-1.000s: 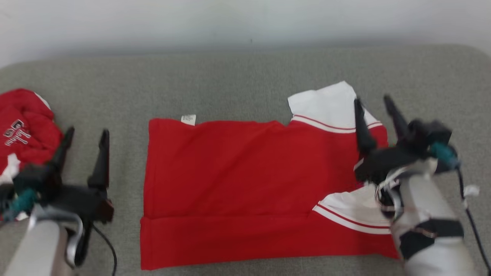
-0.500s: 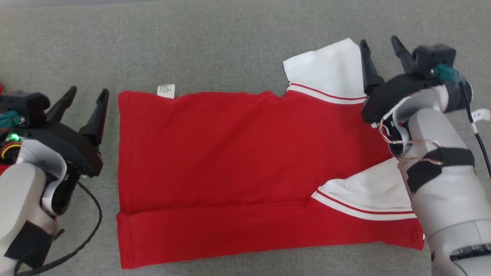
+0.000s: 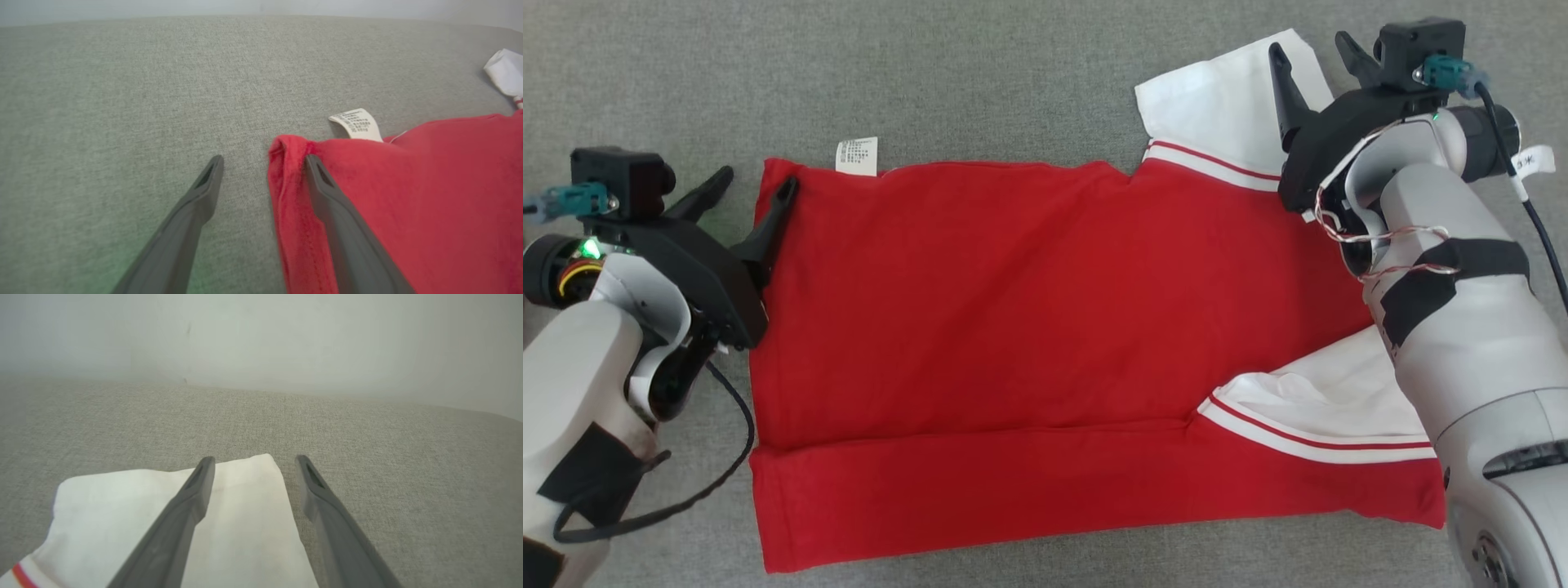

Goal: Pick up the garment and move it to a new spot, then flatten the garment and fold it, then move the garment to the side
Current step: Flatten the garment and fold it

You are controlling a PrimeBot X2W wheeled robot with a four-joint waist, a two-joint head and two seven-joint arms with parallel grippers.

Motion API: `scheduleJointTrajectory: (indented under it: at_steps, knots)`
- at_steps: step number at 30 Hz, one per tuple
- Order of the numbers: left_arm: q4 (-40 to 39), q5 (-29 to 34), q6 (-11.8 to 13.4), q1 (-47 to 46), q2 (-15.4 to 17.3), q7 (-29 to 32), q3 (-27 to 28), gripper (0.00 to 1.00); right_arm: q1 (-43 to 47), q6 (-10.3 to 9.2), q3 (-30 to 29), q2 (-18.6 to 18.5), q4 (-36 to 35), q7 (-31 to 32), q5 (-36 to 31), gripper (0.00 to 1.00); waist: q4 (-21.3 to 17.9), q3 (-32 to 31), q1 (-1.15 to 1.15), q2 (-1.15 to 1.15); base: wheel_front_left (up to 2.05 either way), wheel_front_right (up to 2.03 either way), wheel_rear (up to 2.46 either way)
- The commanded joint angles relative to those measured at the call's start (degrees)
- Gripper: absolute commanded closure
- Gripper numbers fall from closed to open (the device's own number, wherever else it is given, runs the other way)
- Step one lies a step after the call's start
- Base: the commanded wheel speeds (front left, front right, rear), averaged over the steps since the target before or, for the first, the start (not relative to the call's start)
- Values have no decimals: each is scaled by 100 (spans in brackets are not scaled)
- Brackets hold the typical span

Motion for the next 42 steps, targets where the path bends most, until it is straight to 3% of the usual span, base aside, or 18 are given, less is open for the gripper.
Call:
scheduleJointTrajectory:
  at_steps: [1,12,18,19,20,21,22,30,42]
  knots:
    - [26,-53,5,-100,27,24,-54,0,-89,-14,25,31,48,-2,-24,0,33,60,-1,-1,0,0,0]
    - [27,-701,5,-609,3,43,-817,0,-718,-14,-8,-139,622,350,-291,0,230,290,-1,-1,0,0,0]
    - [-42,-1046,3,-686,22,252,-1137,0,-726,-14,-226,-182,755,874,-357,0,284,364,-1,-1,0,0,0]
    - [-51,-1100,3,-691,29,263,-1188,53,-713,-14,-260,-158,774,997,-359,0,283,377,-1,-1,0,0,0]
    - [-54,-1144,3,-704,40,262,-1229,100,-700,-14,-285,-127,789,1086,-366,56,278,390,-1,-1,0,0,0]
    - [-60,-1166,2,-722,56,254,-1281,100,-701,-14,-329,-104,796,1087,-345,91,270,401,-1,-1,0,0,0]
    - [-65,-1201,2,-735,65,234,-1324,100,-715,-14,-344,-92,800,1083,-366,100,266,406,-1,-1,0,0,0]
    - [69,-1276,6,-788,195,-300,-1435,100,-808,-14,-381,-117,745,643,-510,100,242,208,-1,-1,0,0,0]
    - [387,-1291,6,-286,83,-1206,-1568,100,-176,-14,-229,-131,735,-350,-182,100,118,-567,-1,-1,0,0,0]
